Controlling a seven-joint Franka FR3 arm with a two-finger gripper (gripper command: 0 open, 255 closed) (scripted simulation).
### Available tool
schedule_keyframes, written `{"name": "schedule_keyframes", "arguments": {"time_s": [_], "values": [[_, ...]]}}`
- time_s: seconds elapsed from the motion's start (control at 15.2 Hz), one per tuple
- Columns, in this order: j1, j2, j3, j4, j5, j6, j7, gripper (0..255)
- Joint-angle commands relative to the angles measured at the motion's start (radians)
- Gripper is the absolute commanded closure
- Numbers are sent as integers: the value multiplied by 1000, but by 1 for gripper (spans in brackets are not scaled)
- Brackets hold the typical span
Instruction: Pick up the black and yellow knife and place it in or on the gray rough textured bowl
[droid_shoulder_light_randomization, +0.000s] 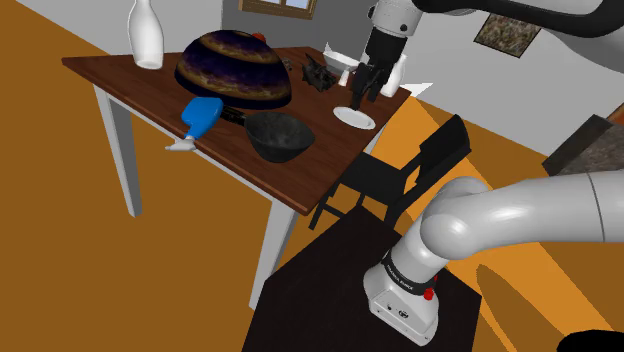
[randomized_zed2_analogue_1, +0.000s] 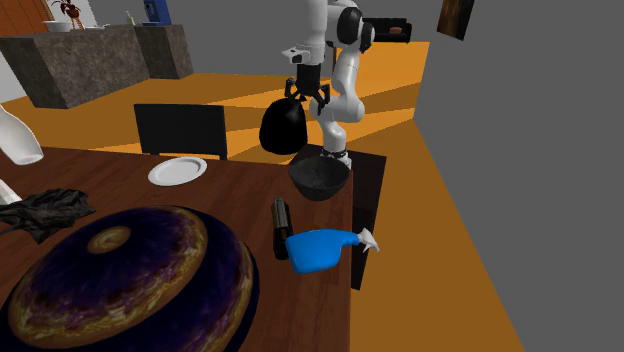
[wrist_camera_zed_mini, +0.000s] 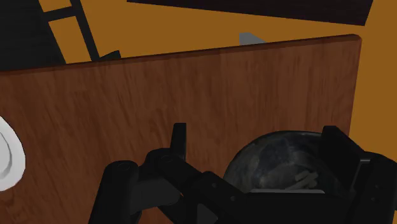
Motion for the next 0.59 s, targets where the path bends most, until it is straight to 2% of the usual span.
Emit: {"name": "schedule_keyframes", "arguments": {"time_s": [0.0,0.53], "values": [[0,0,0,0,0,0,0,0],[25,274,-29,58,12,228,-61,0]]}}
